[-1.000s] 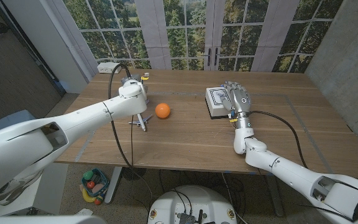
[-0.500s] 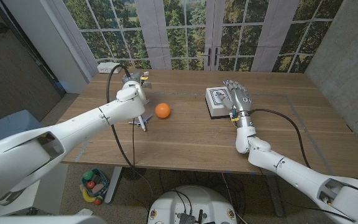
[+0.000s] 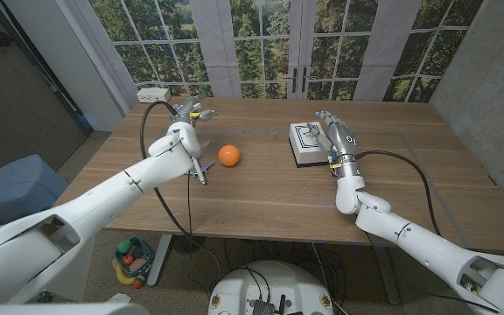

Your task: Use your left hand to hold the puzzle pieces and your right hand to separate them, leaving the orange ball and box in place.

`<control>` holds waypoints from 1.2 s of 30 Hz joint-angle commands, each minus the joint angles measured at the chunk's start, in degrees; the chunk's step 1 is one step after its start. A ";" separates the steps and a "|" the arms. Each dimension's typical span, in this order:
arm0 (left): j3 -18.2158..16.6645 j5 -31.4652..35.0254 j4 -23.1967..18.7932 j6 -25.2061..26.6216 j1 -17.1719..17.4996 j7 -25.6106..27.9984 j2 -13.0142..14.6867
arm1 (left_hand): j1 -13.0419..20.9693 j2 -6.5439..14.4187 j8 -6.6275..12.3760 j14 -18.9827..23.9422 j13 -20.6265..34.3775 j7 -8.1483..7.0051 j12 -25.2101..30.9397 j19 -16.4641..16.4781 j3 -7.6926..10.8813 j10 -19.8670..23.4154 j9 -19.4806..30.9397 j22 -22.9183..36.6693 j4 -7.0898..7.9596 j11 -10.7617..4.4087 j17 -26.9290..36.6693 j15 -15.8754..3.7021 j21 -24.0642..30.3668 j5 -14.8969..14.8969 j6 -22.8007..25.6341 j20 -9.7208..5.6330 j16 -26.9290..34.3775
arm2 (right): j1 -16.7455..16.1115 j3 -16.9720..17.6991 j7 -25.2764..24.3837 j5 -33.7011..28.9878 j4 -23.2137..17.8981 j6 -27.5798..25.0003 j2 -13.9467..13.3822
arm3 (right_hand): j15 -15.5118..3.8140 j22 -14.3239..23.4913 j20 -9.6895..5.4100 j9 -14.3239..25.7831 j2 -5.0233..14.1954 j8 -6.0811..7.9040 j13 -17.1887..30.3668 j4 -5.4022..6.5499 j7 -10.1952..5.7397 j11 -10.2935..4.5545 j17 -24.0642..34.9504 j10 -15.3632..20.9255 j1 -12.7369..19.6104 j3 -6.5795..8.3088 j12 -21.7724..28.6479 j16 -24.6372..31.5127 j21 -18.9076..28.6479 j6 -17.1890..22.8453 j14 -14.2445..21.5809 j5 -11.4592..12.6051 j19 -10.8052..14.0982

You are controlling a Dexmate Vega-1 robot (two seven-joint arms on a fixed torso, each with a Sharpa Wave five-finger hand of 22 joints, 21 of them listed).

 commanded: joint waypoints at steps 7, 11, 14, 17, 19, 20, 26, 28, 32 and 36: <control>-13.67 -13.33 5.25 -41.54 12.21 2.50 0.14 | -4.20 2.09 0.07 -5.97 -4.23 -1.80 0.38 -4.59 -1.36 -4.60 -0.26 -0.06 0.93 -2.21 -3.15 -0.66 -4.93 -0.51 -3.15 -2.00 0.02 | -3.92 7.46 11.28 13.54 -2.34 10.98 0.10 | -3.36 -0.10 -4.49 -0.18 1.26 -0.29 -1.03 1.62 -1.56 0.18 -0.51 -2.31 -3.92 0.37 -0.67 -2.05 -1.20 -1.98 -2.51 -0.36 -0.96; -14.73 -14.82 5.89 -44.66 13.22 1.44 0.08 | -8.19 2.98 0.40 -5.81 -5.36 -2.03 0.86 -4.70 -2.37 -3.63 -0.33 -0.08 2.75 -2.88 -3.35 -1.49 -6.38 -0.21 -2.65 -2.96 0.58 | -5.02 8.57 12.63 15.39 -2.79 12.47 0.46 | -3.69 -0.15 -4.74 -0.25 2.15 -0.64 -1.52 2.60 -0.57 0.47 -0.68 -2.40 -5.38 0.88 -0.57 -2.31 -1.42 -3.95 -2.42 -0.62 -1.03; -15.42 -16.06 6.71 -46.69 13.65 0.88 -0.47 | -11.27 3.77 0.34 -5.86 -5.88 -1.49 0.89 -4.35 -3.08 -3.53 -0.34 -0.09 4.31 -2.98 -3.51 -2.06 -7.33 0.12 -2.79 -4.30 0.69 | -5.58 9.15 12.96 15.66 -3.03 13.08 0.71 | -3.71 -0.13 -5.23 -0.25 2.64 -0.62 -1.82 3.53 -0.34 0.32 -0.74 -2.73 -6.51 1.26 -0.62 -2.54 -1.61 -4.69 -2.65 -0.85 -1.32; -16.71 -20.23 8.66 -50.54 14.53 -0.82 -2.05 | -13.35 4.33 0.22 -5.55 -6.13 -0.70 0.91 -3.83 -3.46 -3.39 -0.36 -0.12 5.37 -3.49 -3.63 -2.59 -8.00 0.36 -3.31 -5.13 0.84 | -6.72 10.17 14.96 18.02 -4.41 13.50 0.60 | -4.04 -0.10 -5.96 -0.26 2.98 -0.46 -2.19 4.92 0.23 0.06 -0.82 -3.49 -8.12 1.75 -0.80 -2.98 -1.80 -5.20 -3.27 -1.25 -1.57; -17.08 -21.65 9.57 -52.41 14.85 -1.87 -2.48 | -14.59 4.86 0.14 -5.26 -6.24 -1.73 0.83 -3.10 -3.55 -3.54 -0.38 -0.13 6.06 -3.56 -3.71 -2.59 -8.34 0.56 -3.76 -5.36 0.91 | -7.30 10.76 15.51 18.99 -4.86 13.99 0.77 | -4.60 -0.14 -6.47 -0.30 3.20 -0.35 -2.53 5.94 0.31 -0.12 -1.01 -3.76 -9.21 2.43 -0.78 -3.62 -1.98 -5.50 -4.24 -1.49 -1.73; -17.20 -22.12 9.91 -53.20 14.98 -2.31 -2.59 | -15.12 5.01 0.15 -5.06 -6.29 -2.26 0.79 -2.42 -3.56 -3.58 -0.41 -0.15 6.30 -3.75 -3.77 -2.66 -8.45 0.66 -3.86 -5.39 0.95 | -7.63 11.08 15.82 19.57 -5.18 14.15 0.87 | -4.76 -0.19 -6.96 -0.33 3.23 -0.41 -2.73 6.44 0.15 -0.27 -1.20 -4.07 -9.71 2.96 -0.84 -4.10 -2.25 -5.94 -4.92 -1.57 -2.18; -18.05 -25.08 11.22 -56.43 15.65 -4.31 -3.53 | -16.66 5.65 0.02 -4.98 -6.42 -0.28 0.70 -0.14 -3.18 -3.80 -0.48 -0.24 6.90 -4.20 -3.94 -3.21 -9.26 1.12 -5.03 -7.27 0.79 | -8.75 12.62 18.10 22.59 -5.89 15.63 1.26 | -5.43 -0.40 -7.82 -0.45 3.05 -0.31 -3.48 7.02 -0.61 -1.17 -2.34 -4.91 -10.41 5.06 -0.96 -5.90 -3.09 -6.62 -6.88 -1.63 -3.23; -18.37 -26.74 11.76 -57.68 15.86 -5.76 -3.77 | -17.03 6.34 0.09 -4.79 -6.47 1.01 0.69 1.03 -2.53 -3.73 -0.50 -0.27 7.13 -4.03 -4.01 -3.40 -9.74 1.40 -5.28 -8.32 0.76 | -9.01 13.25 19.03 24.18 -5.74 16.85 1.63 | -5.35 -0.42 -7.90 -0.47 3.02 -0.29 -3.55 7.06 -0.60 -1.24 -2.46 -5.02 -10.47 5.24 -0.97 -6.06 -3.19 -6.63 -7.02 -1.64 -3.34; -18.63 -29.20 13.01 -59.69 15.98 -8.05 -4.37 | -17.30 7.61 0.22 -4.59 -6.48 2.51 0.70 1.98 -1.25 -3.63 -0.51 -0.31 7.66 -3.58 -4.04 -3.22 -10.52 1.85 -5.39 -9.50 0.75 | -9.39 14.11 20.11 25.82 -5.81 17.65 2.12 | -5.33 -0.46 -7.96 -0.49 2.96 -0.25 -3.70 7.12 -0.38 -1.27 -2.72 -5.27 -10.62 5.63 -1.02 -6.35 -3.32 -6.65 -7.22 -1.65 -3.40; -18.72 -32.47 14.80 -61.58 15.72 -10.98 -5.41 | -17.36 8.41 0.30 -4.19 -6.49 3.03 0.77 2.51 -0.17 -3.40 -0.51 -0.30 8.19 -3.11 -4.03 -3.17 -10.92 2.21 -5.23 -9.63 0.86 | -10.07 15.12 21.23 27.67 -6.24 18.20 2.32 | -5.48 -0.49 -8.06 -0.50 2.92 -0.20 -3.83 7.21 -0.08 -1.28 -2.91 -5.29 -10.78 5.91 -0.99 -6.54 -3.43 -6.62 -7.29 -1.66 -3.45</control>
